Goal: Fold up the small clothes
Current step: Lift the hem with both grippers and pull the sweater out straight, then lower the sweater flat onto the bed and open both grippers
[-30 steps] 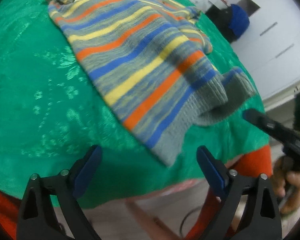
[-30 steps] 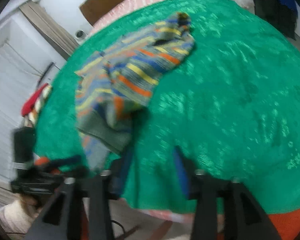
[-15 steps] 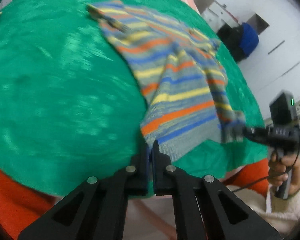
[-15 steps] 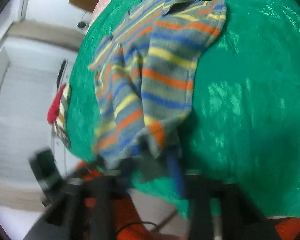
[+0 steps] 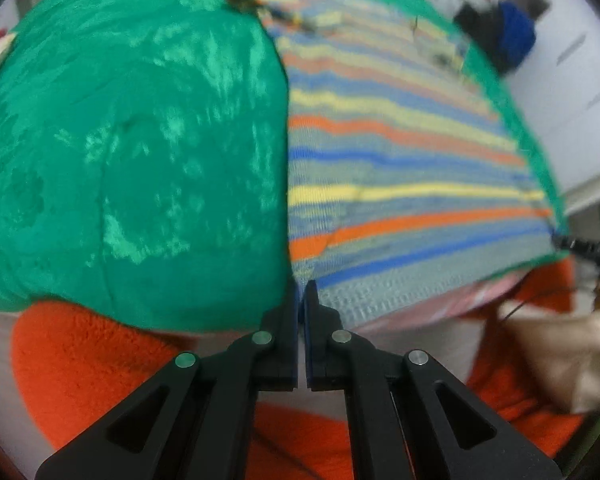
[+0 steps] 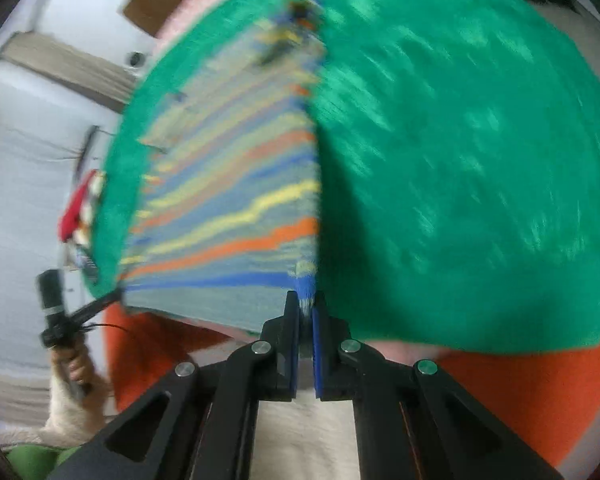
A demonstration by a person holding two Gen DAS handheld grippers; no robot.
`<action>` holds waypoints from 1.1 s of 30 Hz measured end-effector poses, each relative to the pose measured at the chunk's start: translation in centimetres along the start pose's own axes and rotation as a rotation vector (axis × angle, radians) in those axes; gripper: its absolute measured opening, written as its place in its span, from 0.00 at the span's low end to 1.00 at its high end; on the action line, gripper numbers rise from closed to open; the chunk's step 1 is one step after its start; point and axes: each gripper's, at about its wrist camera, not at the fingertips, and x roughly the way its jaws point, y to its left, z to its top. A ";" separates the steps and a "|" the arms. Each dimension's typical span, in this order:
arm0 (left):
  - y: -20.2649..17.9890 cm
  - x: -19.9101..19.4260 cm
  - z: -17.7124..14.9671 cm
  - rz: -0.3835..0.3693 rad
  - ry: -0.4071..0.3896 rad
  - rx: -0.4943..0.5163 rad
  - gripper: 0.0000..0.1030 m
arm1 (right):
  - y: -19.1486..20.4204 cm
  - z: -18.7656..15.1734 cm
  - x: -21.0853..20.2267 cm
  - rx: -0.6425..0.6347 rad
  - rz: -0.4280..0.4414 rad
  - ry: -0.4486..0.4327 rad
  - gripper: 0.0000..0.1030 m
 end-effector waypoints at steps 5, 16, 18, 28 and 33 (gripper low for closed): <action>-0.4 3.4 0.0 0.125 0.047 0.020 0.00 | -1.1 -0.8 4.9 -0.014 -0.146 0.054 0.04; -1.0 1.6 -1.1 0.190 -0.003 -0.008 0.33 | -1.9 -1.8 5.0 0.019 -0.161 0.018 0.26; -0.8 -0.9 -1.2 0.192 -0.073 -0.016 0.45 | -2.6 -1.9 2.9 0.021 -0.183 -0.022 0.36; -4.9 -2.5 4.9 0.090 -0.393 -0.044 0.72 | 4.2 2.1 -0.1 -0.214 -0.180 -0.481 0.53; -5.5 3.0 6.9 0.083 -0.394 -0.023 0.75 | 6.8 3.6 5.4 -0.298 -0.128 -0.535 0.53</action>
